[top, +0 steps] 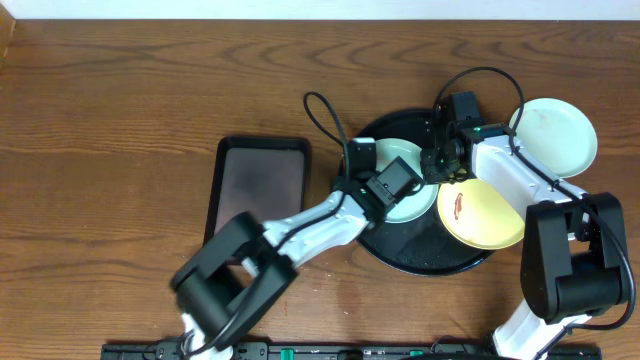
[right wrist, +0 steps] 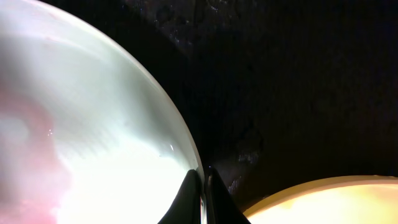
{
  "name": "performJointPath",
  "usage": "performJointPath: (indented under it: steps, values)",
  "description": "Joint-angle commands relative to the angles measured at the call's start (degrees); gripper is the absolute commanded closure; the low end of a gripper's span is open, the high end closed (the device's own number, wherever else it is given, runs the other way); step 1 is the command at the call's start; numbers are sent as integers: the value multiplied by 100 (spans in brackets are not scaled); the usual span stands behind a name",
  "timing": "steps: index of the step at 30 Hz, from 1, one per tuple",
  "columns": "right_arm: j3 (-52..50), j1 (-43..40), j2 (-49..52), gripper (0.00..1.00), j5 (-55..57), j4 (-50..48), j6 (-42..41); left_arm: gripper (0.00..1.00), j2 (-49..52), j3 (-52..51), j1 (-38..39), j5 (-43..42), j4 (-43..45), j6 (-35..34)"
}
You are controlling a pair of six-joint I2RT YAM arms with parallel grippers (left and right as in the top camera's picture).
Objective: Clean dirty plates on tray and stack at the side
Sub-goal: 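Return the sponge to the small black tray with the left gripper, then lift the green plate off the round tray with the right gripper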
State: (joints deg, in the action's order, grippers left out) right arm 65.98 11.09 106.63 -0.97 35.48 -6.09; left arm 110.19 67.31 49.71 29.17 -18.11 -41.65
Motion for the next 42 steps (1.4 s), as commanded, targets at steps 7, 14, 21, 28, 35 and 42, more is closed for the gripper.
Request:
performJointPath:
  steps: [7,14,21,28,35,42]
  values:
    - [201,140,-448,99,-129,382,-50,93,-2190,-79,-1073,442,-1574,262]
    - [409,535,-1626,99,883,621,-52,93,-2942,-103,-2509,-544,-2887,269]
    - [433,1353,-2938,99,2981,601,857,93,-2732,-730,-3329,-2011,-2894,444]
    - [433,1873,-3506,99,3442,328,1596,93,-2702,-859,-3331,-2417,-2924,846]
    - [431,1471,-3254,94,3322,739,361,93,-2702,-861,-3331,-2422,-2938,846]
    - [431,-42,-2245,40,2380,1158,-1014,93,-2702,-861,-3331,-2422,-2942,846]
